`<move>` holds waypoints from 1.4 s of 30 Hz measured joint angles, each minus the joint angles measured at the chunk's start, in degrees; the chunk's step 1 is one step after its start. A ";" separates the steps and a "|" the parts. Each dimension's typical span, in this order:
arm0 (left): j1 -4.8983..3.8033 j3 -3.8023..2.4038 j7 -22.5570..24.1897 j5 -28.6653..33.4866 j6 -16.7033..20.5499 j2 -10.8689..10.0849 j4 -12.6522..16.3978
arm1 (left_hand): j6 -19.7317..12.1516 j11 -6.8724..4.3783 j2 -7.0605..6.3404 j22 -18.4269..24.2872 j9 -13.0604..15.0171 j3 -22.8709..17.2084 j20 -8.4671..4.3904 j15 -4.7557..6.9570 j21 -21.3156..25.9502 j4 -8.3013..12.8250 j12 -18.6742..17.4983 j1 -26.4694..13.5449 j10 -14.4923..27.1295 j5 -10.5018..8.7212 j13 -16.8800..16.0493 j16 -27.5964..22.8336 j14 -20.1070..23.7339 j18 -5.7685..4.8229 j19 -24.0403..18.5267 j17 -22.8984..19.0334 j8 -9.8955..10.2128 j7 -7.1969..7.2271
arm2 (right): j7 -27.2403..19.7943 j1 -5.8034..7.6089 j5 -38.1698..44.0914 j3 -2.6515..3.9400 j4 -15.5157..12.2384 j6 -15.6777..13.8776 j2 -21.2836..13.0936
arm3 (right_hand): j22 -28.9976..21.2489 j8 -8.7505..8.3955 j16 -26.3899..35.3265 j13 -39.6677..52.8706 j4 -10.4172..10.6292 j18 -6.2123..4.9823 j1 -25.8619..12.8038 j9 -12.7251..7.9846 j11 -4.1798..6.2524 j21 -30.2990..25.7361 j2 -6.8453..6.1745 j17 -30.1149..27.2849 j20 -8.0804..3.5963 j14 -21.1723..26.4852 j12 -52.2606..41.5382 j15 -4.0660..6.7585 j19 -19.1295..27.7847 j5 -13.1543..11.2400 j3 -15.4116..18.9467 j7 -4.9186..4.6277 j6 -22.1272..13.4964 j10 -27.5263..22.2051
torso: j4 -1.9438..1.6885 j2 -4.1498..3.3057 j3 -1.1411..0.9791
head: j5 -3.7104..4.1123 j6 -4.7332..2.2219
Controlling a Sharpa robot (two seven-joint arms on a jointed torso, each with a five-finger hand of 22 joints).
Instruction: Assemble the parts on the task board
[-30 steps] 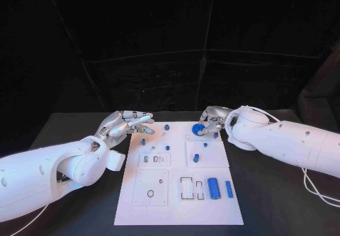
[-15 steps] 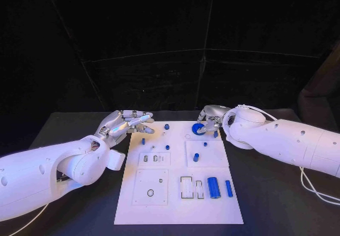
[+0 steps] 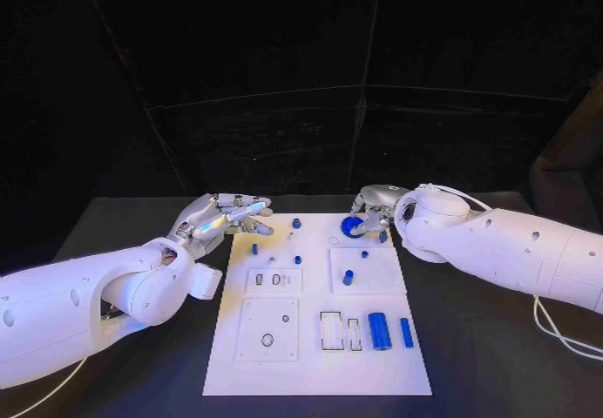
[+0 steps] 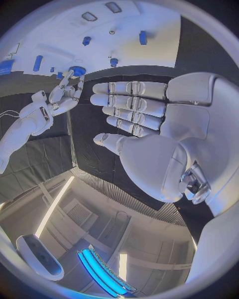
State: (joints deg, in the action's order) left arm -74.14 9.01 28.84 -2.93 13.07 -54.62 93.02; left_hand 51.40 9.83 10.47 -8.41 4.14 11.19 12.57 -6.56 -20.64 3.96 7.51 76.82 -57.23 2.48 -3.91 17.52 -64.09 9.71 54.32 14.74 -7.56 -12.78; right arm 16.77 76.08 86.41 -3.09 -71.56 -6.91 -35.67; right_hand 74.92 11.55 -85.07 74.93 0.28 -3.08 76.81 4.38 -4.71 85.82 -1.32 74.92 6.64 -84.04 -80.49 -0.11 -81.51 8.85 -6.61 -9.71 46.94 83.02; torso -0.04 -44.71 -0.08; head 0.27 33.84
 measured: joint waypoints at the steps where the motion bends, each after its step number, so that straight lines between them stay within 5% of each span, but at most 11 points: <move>1: 0.00 0.00 -0.04 0.00 -0.03 -0.01 -0.01 | 0.00 0.00 0.00 0.00 0.00 0.00 0.00 0.00 0.00 0.00 0.00 0.00 0.00 0.00 0.00 0.00 0.00 0.00 0.00 0.00 0.00 0.00 | 0.00 0.00 0.20 0.00 -0.04 0.03 -0.02 | 0.00 0.26 0.00 0.00 -0.17 0.00 0.38 -0.02 0.00 0.00 -0.19 0.00 0.00 0.00 -0.15 0.00 0.00 0.00 -0.17 -0.02 0.14 0.00 | 0.02 0.01 0.00 | -0.02 0.01; 6: 0.00 0.00 -0.19 0.00 -0.14 -0.02 -0.03 | 0.00 0.00 0.00 0.05 0.00 0.00 0.00 0.00 0.00 0.00 0.00 0.00 0.00 0.00 0.00 0.00 0.00 0.00 0.00 0.00 0.00 0.00 | -0.01 0.04 1.20 0.03 -0.26 -0.24 -0.05 | 0.00 1.44 0.00 0.00 -1.50 0.00 1.79 0.06 0.32 0.00 1.22 -0.01 0.00 0.00 -0.65 0.00 0.00 -1.15 -1.94 0.00 2.40 0.32 | 0.08 0.00 -0.02 | -0.07 0.01; 10: 0.00 0.00 -0.27 0.00 -0.21 -0.02 -0.04 | 0.00 0.00 0.00 0.05 0.00 0.00 0.00 0.00 0.00 0.00 0.00 0.00 0.00 0.00 0.00 0.00 0.00 0.00 0.00 -0.01 0.00 0.00 | -0.30 0.06 2.15 0.01 -0.39 -1.23 0.11 | 0.00 2.43 0.00 0.00 -1.63 0.00 1.69 0.06 0.74 0.00 2.22 -0.01 -0.20 0.16 -0.66 0.27 -0.20 -5.24 -4.08 0.36 5.09 0.73 | 0.10 0.00 -0.02 | 0.13 -0.07; 16: 0.00 0.00 -0.32 0.00 -0.33 0.04 -0.02 | 0.00 0.00 0.00 0.04 0.00 0.00 0.00 0.00 0.00 0.00 0.00 0.00 0.00 0.00 0.00 0.00 0.00 0.00 0.00 -0.01 0.00 0.00 | -1.36 -0.10 3.20 -0.07 -0.92 -3.23 0.41 | -0.01 2.49 0.00 0.00 -1.16 0.00 0.70 0.06 1.03 0.00 3.20 -0.01 -0.94 0.20 -0.66 0.85 -0.30 -5.55 -5.07 0.13 5.43 1.02 | 0.01 0.02 -0.02 | 0.32 -0.32; 30: -0.13 0.00 -0.37 0.00 -0.47 -0.20 -0.02 | 0.00 0.00 0.00 0.03 0.00 0.00 0.00 0.00 0.00 0.00 0.00 0.00 0.00 0.00 0.00 0.00 0.00 0.00 0.00 0.03 0.00 0.00 | -3.06 -0.10 4.66 -0.04 -4.48 -8.41 2.54 | -0.01 0.86 0.00 -0.01 -0.96 -0.01 -1.14 -0.66 1.03 0.00 2.70 -0.02 -0.93 -0.01 -0.65 1.05 -0.30 -5.66 -5.28 0.18 6.60 1.02 | -0.04 0.06 0.03 | -0.08 -0.86; 42: -0.46 0.00 -0.44 1.08 -0.58 -0.12 -0.49 | 0.00 0.00 0.00 0.03 0.00 0.00 0.00 0.00 0.00 0.00 0.00 0.00 0.00 0.00 0.00 0.00 0.00 0.00 0.00 0.03 0.00 0.00 | -3.37 -0.25 7.40 -0.12 -2.82 -9.41 8.71 | -0.01 0.40 0.00 -0.01 -0.99 -0.01 -1.13 -0.66 1.03 0.00 2.69 0.01 -0.93 -0.01 -0.65 1.05 -0.30 -5.17 -5.63 0.28 6.70 1.02 | -0.12 -0.07 0.04 | -0.76 -0.40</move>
State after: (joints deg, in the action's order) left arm -74.60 9.01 28.40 -1.85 12.48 -54.75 92.53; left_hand 51.40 9.83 10.47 -8.38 4.14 11.19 12.57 -6.56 -20.64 3.96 7.51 76.83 -57.23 2.48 -3.91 17.52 -64.09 9.71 54.32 14.77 -7.57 -12.78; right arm 13.40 75.82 93.81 -3.21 -74.38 -16.32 -26.96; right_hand 74.91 11.95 -85.07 74.92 -0.71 -3.09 75.68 3.72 -3.69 85.82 1.37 74.93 5.71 -84.05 -81.14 0.94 -81.81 3.67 -12.24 -9.44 53.64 84.04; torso -0.16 -44.78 -0.04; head -0.49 33.44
